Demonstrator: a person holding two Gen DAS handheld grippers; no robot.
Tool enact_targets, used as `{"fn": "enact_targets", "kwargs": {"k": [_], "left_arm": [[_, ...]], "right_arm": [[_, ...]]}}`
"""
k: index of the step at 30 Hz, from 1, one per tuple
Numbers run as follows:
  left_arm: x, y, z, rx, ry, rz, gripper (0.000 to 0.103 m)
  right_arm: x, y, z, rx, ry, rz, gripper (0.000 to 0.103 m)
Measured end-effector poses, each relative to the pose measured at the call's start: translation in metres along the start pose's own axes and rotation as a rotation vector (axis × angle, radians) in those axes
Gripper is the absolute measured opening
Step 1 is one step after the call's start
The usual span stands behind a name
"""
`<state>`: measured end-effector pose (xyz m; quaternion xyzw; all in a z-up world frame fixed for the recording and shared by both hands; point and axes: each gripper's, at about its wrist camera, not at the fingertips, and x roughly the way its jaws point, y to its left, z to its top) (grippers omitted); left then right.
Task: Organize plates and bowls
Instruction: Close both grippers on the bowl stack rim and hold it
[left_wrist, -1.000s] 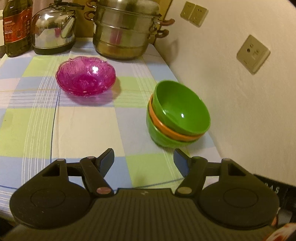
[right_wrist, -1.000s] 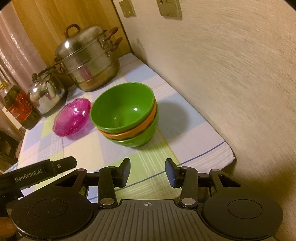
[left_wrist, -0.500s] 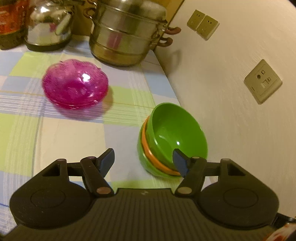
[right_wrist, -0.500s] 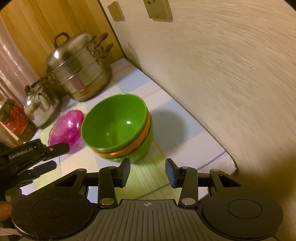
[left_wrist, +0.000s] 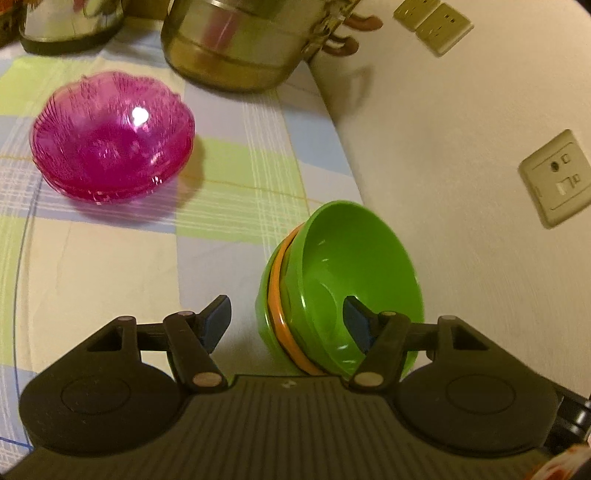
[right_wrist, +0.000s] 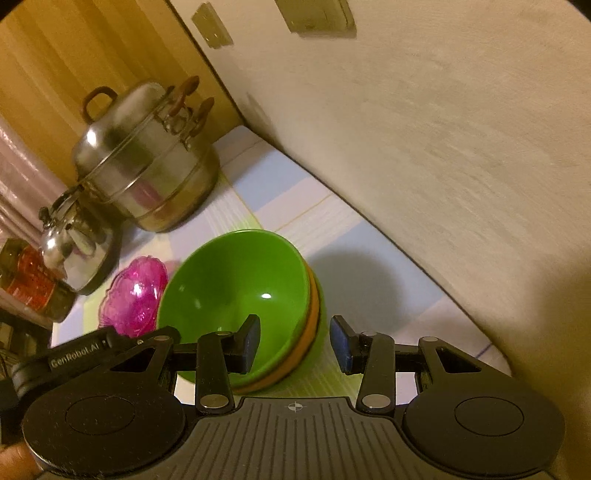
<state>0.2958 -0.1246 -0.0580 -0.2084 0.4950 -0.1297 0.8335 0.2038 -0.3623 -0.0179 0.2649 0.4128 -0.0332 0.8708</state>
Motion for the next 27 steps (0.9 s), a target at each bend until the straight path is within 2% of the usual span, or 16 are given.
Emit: {"fn": "enact_targets", "kwargs": {"k": [5, 11, 20, 27], "left_arm": [[0.016, 0.004, 0.002, -0.013, 0.033, -0.006, 0.054], [0.03, 0.005, 0.002, -0.023, 0.067, -0.018, 0.053], [0.045, 0.007, 0.002, -0.019, 0.1, -0.036, 0.039], [0.048, 0.006, 0.003, -0.007, 0.106, -0.035, 0.037]], "right_arm": [[0.022, -0.006, 0.004, 0.022, 0.051, 0.003, 0.042], [0.043, -0.014, 0.008, 0.063, 0.09, 0.004, 0.042], [0.064, -0.017, 0.009, 0.072, 0.124, -0.001, 0.042], [0.073, -0.017, 0.007, 0.074, 0.15, -0.023, 0.042]]}}
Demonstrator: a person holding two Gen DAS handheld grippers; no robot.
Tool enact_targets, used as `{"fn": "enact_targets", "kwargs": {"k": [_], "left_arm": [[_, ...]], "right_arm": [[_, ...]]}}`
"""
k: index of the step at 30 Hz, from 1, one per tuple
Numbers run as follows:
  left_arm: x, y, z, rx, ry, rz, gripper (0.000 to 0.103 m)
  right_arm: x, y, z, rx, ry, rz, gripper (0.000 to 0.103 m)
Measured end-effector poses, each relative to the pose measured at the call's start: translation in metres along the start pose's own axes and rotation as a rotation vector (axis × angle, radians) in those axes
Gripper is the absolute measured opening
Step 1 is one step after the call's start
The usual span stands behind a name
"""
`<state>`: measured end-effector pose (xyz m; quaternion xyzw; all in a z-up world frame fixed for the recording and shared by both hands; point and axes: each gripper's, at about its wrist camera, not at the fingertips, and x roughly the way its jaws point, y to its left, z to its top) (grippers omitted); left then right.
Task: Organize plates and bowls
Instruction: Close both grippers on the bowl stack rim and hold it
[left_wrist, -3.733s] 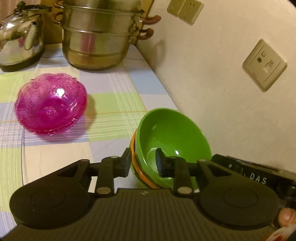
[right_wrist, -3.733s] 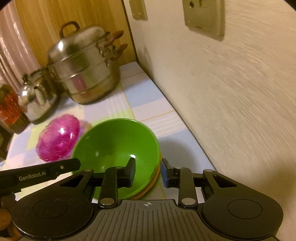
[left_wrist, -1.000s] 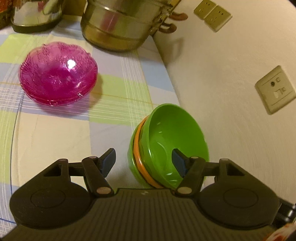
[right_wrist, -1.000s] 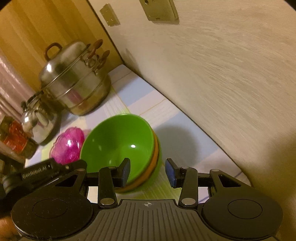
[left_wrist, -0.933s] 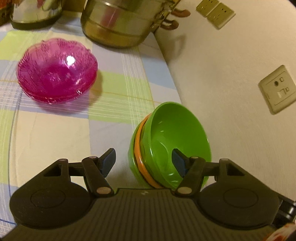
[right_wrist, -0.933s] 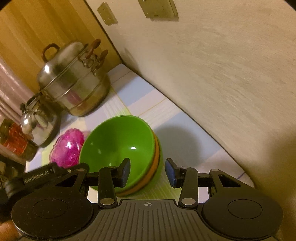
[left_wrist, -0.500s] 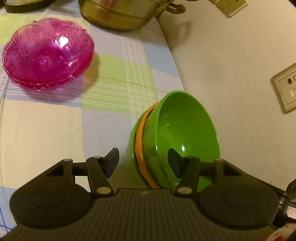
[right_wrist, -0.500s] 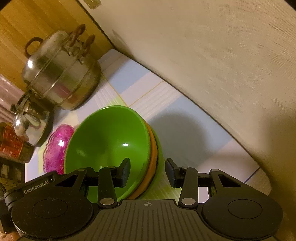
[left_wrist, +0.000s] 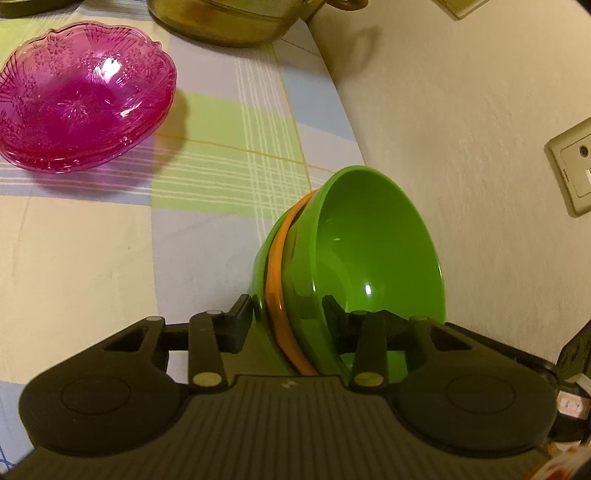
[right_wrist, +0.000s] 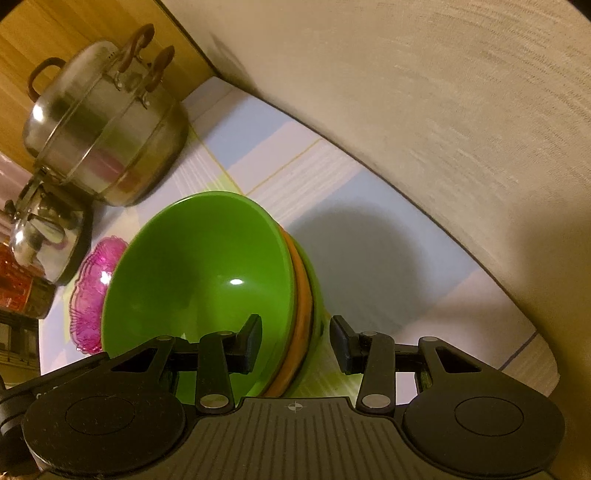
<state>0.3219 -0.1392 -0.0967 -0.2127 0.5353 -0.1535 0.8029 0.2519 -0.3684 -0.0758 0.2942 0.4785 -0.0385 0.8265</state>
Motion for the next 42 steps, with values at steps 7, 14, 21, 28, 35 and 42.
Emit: {"fn": "enact_targets", "kwargs": {"k": [7, 14, 21, 28, 35, 42], "left_arm": [[0.0, -0.005, 0.0, 0.03, 0.005, 0.024, 0.035], [0.0, -0.01, -0.002, 0.062, -0.001, 0.046, 0.033], [-0.001, -0.01, -0.004, 0.072, -0.006, 0.053, 0.032], [-0.005, -0.008, -0.01, 0.069, -0.004, 0.058, 0.032], [-0.02, -0.002, -0.025, 0.058, -0.011, 0.064, 0.032], [-0.044, 0.011, -0.041, 0.038, -0.032, 0.063, 0.032]], "right_arm": [[0.007, 0.001, -0.002, 0.001, 0.012, -0.011, 0.041], [0.009, 0.002, -0.003, -0.006, 0.01, -0.033, 0.03], [0.007, 0.002, -0.005, -0.019, 0.003, -0.044, 0.029], [0.004, 0.003, -0.012, -0.013, 0.005, -0.052, 0.028], [-0.008, 0.001, -0.028, -0.013, 0.014, -0.046, 0.028], [-0.022, 0.014, -0.049, -0.045, 0.014, -0.04, 0.028]]}}
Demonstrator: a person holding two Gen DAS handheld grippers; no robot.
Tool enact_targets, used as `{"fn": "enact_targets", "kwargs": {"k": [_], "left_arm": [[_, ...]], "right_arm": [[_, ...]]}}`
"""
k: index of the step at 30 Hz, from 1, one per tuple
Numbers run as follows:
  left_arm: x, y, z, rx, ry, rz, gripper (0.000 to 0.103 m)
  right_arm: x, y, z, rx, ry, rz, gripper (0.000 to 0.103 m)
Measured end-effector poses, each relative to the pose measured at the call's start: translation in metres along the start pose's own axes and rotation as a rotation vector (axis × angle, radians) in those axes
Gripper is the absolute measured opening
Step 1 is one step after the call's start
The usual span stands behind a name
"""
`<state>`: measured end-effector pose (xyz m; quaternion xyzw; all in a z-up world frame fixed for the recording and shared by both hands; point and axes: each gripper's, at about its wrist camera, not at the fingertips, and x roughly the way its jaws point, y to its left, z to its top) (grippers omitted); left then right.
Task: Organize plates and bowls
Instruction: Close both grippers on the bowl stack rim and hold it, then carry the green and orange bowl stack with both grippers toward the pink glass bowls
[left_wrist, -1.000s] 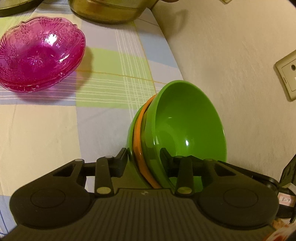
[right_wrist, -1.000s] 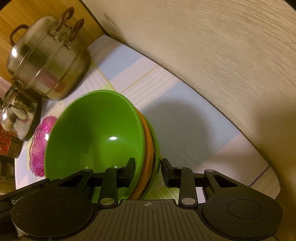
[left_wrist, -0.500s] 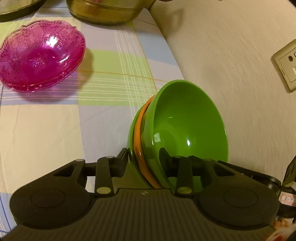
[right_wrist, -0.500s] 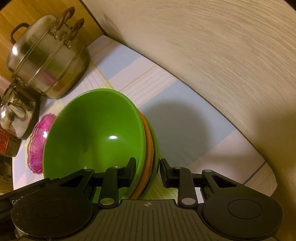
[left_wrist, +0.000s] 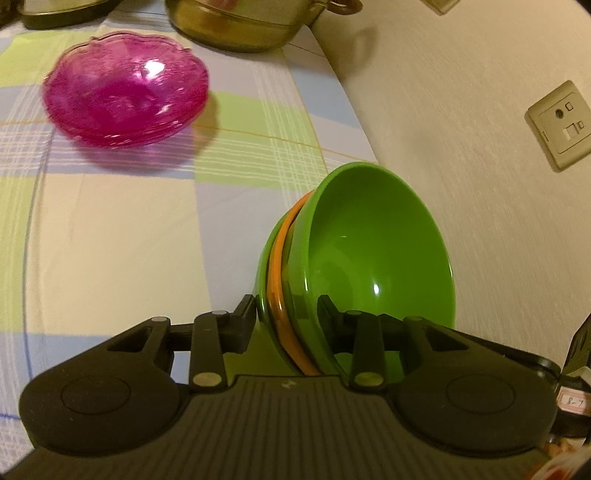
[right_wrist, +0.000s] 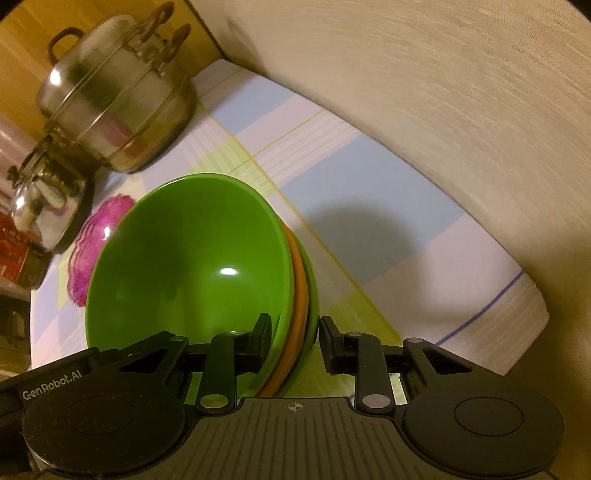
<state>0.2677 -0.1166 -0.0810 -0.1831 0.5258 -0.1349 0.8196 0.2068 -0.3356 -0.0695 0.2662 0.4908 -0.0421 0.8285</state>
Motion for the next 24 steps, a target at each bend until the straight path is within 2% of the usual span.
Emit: {"fn": "enact_targets", "kwargs": {"k": [14, 24], "left_arm": [[-0.068, 0.063, -0.023, -0.073, -0.063, 0.048, 0.032], [-0.099, 0.093, -0.027, -0.114, -0.108, 0.067, 0.031]], "right_arm": [[-0.01, 0.065, -0.041, -0.108, 0.027, 0.056, 0.028], [-0.006, 0.108, -0.06, -0.169, 0.038, 0.091, 0.028]]}}
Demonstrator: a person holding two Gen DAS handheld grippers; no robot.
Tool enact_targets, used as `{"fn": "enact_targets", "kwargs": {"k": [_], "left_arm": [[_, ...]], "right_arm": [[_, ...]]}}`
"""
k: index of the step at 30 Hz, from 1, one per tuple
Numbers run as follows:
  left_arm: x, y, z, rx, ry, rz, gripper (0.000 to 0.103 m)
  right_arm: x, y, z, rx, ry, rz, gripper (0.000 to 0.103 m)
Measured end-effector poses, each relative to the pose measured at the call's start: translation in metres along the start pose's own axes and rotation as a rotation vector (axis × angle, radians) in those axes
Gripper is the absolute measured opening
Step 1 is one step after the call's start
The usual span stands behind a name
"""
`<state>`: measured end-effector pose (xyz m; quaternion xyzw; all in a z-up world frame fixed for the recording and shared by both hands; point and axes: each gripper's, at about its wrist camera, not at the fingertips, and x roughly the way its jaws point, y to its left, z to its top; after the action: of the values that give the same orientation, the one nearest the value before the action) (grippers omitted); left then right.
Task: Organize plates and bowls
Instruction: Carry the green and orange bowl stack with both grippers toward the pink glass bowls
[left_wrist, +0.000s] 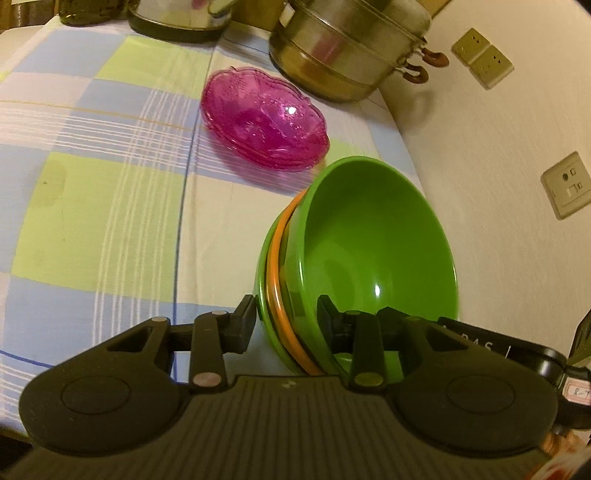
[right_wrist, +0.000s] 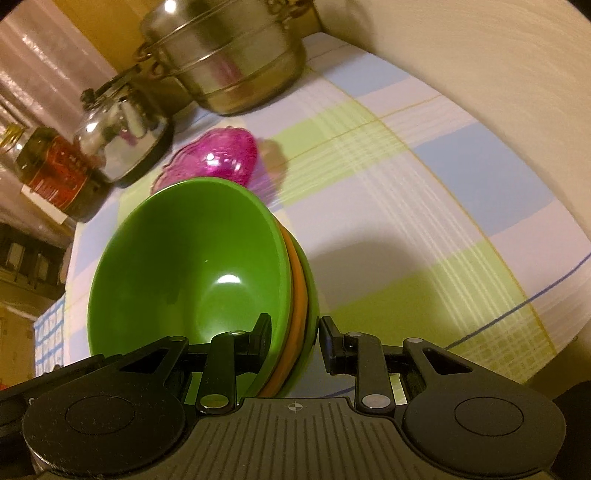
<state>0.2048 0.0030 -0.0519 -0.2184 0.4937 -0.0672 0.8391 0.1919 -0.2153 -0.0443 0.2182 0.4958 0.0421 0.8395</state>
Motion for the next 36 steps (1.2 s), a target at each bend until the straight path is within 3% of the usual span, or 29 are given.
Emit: {"fn": "enact_targets", "kwargs": {"k": [16, 36], "left_arm": [[-0.007, 0.011, 0.01, -0.025, -0.019, -0.013, 0.032], [-0.007, 0.005, 0.064, -0.016, -0.056, -0.019, 0.03]], "right_arm": [[0.002, 0.023, 0.005, -0.036, -0.01, -0.007, 0.028], [0.012, 0.049, 0.047, -0.061, -0.038, 0.005, 0.028]]}}
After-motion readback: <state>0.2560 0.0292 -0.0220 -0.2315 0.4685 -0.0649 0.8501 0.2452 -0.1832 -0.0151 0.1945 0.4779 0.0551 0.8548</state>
